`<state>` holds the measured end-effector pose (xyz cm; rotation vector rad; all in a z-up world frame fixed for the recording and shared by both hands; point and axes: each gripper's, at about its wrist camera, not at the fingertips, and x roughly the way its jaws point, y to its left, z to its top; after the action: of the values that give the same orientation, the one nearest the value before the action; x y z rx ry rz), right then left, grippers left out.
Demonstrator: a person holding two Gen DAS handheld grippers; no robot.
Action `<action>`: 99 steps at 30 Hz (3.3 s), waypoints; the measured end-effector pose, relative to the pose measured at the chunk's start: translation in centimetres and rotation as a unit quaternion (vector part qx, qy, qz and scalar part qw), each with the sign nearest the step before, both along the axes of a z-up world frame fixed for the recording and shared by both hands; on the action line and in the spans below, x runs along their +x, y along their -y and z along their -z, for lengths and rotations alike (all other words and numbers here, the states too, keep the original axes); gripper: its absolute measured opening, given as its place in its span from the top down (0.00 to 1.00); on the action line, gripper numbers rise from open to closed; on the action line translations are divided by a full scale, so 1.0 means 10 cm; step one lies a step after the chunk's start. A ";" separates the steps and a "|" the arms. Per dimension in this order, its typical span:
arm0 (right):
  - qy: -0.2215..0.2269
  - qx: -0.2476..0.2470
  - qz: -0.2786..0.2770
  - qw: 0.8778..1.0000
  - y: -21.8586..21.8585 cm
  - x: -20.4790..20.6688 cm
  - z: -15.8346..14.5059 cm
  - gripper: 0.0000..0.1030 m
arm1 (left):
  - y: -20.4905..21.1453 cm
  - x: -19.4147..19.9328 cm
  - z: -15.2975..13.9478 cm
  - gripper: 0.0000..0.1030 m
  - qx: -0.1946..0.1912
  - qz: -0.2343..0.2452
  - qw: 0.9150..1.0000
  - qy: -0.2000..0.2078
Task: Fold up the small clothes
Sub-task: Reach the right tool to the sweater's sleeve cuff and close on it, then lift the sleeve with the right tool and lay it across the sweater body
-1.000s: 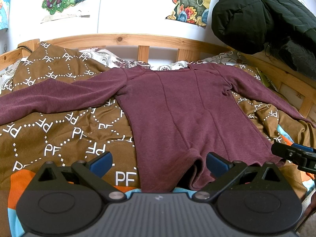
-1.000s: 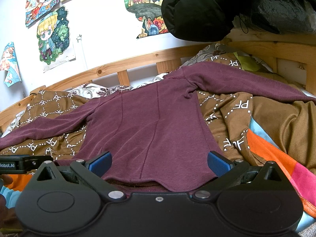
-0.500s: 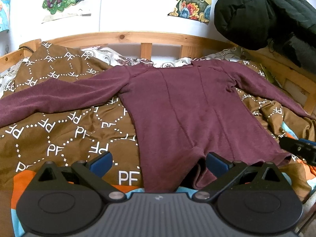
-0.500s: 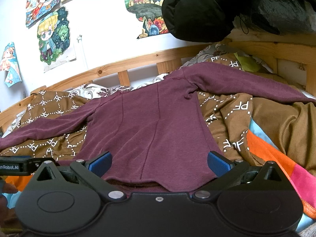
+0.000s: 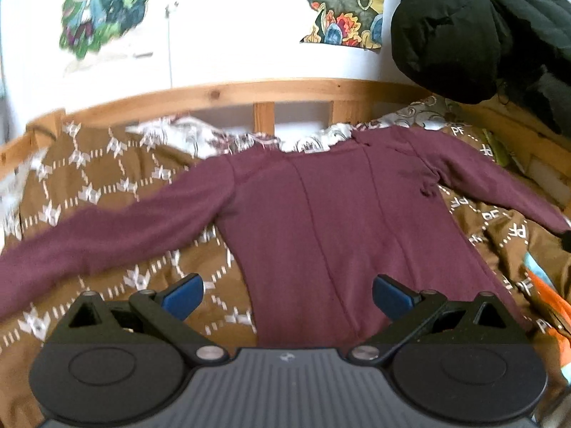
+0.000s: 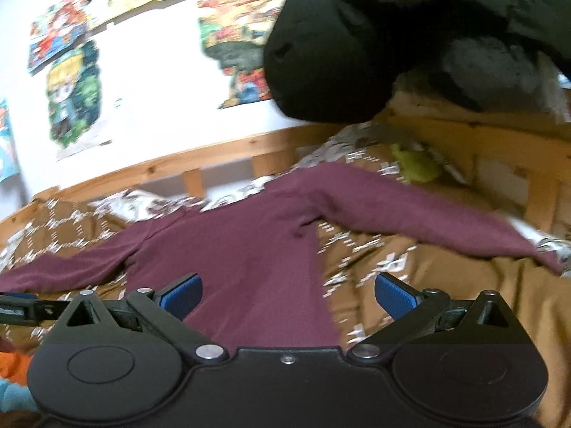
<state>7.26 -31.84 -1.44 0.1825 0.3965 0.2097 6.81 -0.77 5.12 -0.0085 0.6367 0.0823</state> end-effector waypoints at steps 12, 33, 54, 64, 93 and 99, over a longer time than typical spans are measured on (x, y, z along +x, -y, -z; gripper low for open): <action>-0.094 0.143 0.176 0.969 1.30 0.55 0.28 0.00 | 0.18 0.69 0.00 0.00 -0.045 0.045 0.998 -0.022; -0.104 0.171 0.462 0.864 1.54 1.15 0.54 0.55 | 0.16 0.59 0.54 0.00 -0.025 0.052 0.997 -0.046; 0.211 -0.223 0.029 0.951 -0.56 1.24 -0.08 0.93 | -0.32 0.58 0.30 0.00 -0.032 -0.036 0.999 0.006; 0.205 -0.302 -0.261 0.893 -1.69 0.73 0.40 0.94 | -0.81 0.53 0.24 0.01 -0.042 -0.111 0.993 0.018; 0.039 -0.142 -0.080 0.986 -0.55 1.56 0.58 0.33 | -0.04 0.82 0.90 0.01 -0.022 -0.060 0.992 -0.113; 0.036 -0.106 -0.020 0.993 -0.22 2.07 0.66 0.46 | 0.11 0.80 1.01 0.01 0.010 -0.059 0.989 -0.134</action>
<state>28.00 -29.63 -8.01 -0.0423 0.3477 0.2121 14.85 -1.91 -5.03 -0.0156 0.9045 0.2072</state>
